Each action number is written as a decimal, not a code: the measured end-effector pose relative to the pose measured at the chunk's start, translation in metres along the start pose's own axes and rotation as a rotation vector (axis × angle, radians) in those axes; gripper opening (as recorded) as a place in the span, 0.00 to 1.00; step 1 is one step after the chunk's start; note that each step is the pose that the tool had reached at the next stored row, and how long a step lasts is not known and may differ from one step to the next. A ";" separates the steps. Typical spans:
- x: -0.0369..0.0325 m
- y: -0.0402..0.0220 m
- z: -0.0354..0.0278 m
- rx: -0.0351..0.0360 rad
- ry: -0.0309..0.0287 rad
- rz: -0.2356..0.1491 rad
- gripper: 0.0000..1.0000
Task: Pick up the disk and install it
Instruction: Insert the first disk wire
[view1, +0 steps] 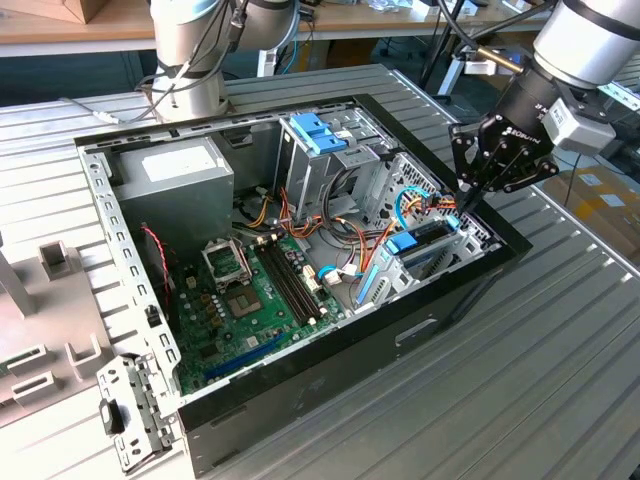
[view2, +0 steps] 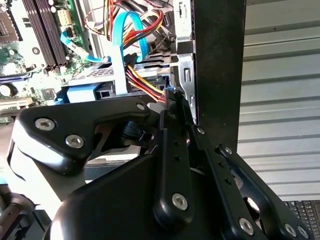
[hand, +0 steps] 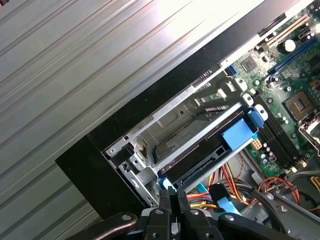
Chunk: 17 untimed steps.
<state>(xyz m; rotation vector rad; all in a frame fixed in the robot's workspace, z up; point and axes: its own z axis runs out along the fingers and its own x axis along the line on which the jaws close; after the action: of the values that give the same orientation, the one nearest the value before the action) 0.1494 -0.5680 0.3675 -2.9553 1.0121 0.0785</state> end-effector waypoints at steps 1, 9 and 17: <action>-0.0001 0.0001 0.0000 0.0000 0.0000 0.000 0.17; -0.0034 0.0026 0.0002 0.0000 0.0000 0.000 0.17; -0.0066 0.0051 0.0006 0.0000 0.0000 0.000 0.17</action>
<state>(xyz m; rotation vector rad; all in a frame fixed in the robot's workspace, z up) 0.1410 -0.5680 0.3673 -2.9553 1.0124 0.0785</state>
